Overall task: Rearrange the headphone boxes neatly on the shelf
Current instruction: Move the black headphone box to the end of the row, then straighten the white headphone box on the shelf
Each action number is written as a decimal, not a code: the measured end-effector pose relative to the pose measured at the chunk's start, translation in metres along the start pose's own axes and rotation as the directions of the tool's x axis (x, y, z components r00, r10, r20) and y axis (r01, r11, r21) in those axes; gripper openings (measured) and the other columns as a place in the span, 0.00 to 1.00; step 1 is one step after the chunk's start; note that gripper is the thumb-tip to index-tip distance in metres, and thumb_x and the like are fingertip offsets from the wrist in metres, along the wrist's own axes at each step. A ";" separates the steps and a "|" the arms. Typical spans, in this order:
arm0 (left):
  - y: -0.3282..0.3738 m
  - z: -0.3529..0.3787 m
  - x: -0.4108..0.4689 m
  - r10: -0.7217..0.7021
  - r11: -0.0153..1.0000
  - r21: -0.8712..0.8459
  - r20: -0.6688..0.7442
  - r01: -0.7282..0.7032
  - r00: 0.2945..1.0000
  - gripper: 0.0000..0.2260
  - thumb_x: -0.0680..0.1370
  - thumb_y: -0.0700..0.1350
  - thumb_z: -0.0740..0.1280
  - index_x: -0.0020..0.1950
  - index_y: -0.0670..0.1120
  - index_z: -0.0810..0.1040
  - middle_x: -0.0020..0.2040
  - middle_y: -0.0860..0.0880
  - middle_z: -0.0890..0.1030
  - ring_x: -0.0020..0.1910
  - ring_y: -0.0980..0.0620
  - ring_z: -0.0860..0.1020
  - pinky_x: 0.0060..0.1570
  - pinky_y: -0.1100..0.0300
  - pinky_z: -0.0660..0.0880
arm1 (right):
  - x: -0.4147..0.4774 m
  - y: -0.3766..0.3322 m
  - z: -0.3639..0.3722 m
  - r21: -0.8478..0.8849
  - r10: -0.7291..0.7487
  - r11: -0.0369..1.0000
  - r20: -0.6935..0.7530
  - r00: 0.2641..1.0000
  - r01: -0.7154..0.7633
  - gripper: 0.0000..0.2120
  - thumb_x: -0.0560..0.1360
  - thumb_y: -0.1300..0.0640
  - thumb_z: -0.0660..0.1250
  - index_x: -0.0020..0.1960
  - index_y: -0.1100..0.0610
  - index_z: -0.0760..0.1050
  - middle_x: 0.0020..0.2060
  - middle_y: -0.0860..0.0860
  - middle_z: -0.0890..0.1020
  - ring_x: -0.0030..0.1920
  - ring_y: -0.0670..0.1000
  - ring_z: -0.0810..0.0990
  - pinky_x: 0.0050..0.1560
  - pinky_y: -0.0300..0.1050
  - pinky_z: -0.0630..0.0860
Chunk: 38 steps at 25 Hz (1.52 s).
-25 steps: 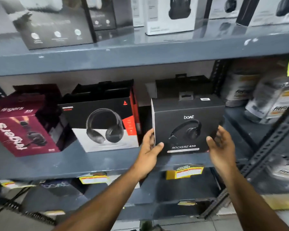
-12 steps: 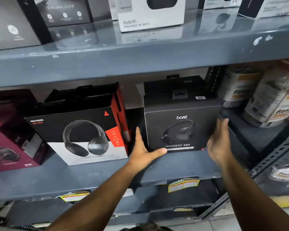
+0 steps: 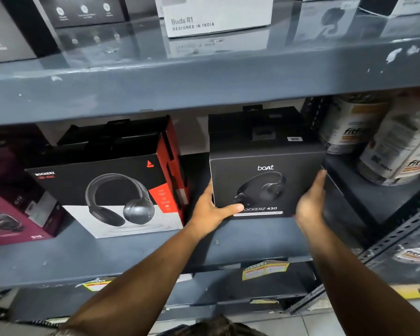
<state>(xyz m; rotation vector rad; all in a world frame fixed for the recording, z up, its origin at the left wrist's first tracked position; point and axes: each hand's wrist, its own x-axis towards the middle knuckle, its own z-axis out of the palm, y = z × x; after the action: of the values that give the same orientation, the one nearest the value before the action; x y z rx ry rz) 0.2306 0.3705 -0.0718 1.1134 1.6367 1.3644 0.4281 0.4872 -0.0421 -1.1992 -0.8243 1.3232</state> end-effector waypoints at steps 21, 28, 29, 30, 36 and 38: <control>0.014 0.005 -0.036 -0.004 1.000 -0.011 0.011 0.004 1.000 0.55 0.62 0.51 0.81 0.80 0.47 0.51 0.74 0.50 0.72 0.72 0.53 0.71 0.73 0.52 0.66 | -0.012 0.000 -0.014 0.096 -0.170 0.982 0.045 0.984 0.165 0.26 0.80 0.40 0.51 0.68 0.56 0.70 0.69 0.59 0.74 0.65 0.53 0.75 0.69 0.54 0.70; -0.026 -0.082 -0.181 0.410 0.905 0.274 -0.355 -0.326 0.840 0.14 0.68 0.60 0.76 0.44 0.55 0.76 0.49 0.57 0.83 0.62 0.56 0.78 0.62 0.61 0.72 | -0.137 0.034 -0.013 -0.094 -0.645 0.587 0.545 0.535 0.804 0.17 0.74 0.47 0.62 0.62 0.48 0.71 0.58 0.54 0.75 0.62 0.48 0.72 0.64 0.44 0.68; -0.032 -0.107 -0.186 0.382 0.921 0.266 -0.472 -0.285 0.795 0.18 0.66 0.61 0.76 0.48 0.57 0.75 0.52 0.57 0.81 0.61 0.58 0.77 0.63 0.63 0.71 | -0.147 0.037 0.001 -0.067 -0.590 0.557 0.670 0.451 0.828 0.21 0.75 0.43 0.62 0.65 0.51 0.71 0.60 0.54 0.75 0.65 0.47 0.72 0.66 0.40 0.67; -0.034 -0.130 -0.184 0.327 0.943 0.251 -0.584 -0.218 0.743 0.24 0.64 0.60 0.78 0.54 0.58 0.73 0.56 0.57 0.79 0.62 0.59 0.75 0.66 0.64 0.68 | -0.153 0.037 0.018 -0.053 -0.510 0.588 0.750 0.421 0.807 0.25 0.75 0.41 0.62 0.67 0.53 0.69 0.63 0.54 0.74 0.67 0.46 0.71 0.67 0.38 0.66; -0.016 -0.219 -0.131 -0.054 0.975 -0.205 -0.591 -0.085 0.805 0.22 0.83 0.42 0.59 0.76 0.41 0.61 0.77 0.41 0.67 0.73 0.51 0.67 0.70 0.58 0.64 | -0.163 0.040 0.132 -0.243 0.031 0.956 0.641 0.767 0.165 0.34 0.75 0.35 0.53 0.76 0.51 0.60 0.76 0.49 0.64 0.73 0.45 0.64 0.75 0.47 0.58; -0.014 -0.226 -0.114 -0.112 0.931 -0.357 -0.489 -0.082 0.865 0.22 0.84 0.55 0.51 0.66 0.49 0.79 0.64 0.48 0.82 0.63 0.54 0.79 0.63 0.59 0.74 | -0.159 0.047 0.148 -0.250 0.133 0.968 0.607 0.783 0.030 0.40 0.70 0.28 0.51 0.73 0.50 0.66 0.70 0.45 0.73 0.68 0.42 0.70 0.72 0.47 0.62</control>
<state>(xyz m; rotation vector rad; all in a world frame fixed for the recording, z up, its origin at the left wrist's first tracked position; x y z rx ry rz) 0.0633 0.1821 -0.0447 0.5404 1.6247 1.9739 0.2536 0.3506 -0.0220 -0.9692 -1.4774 1.7367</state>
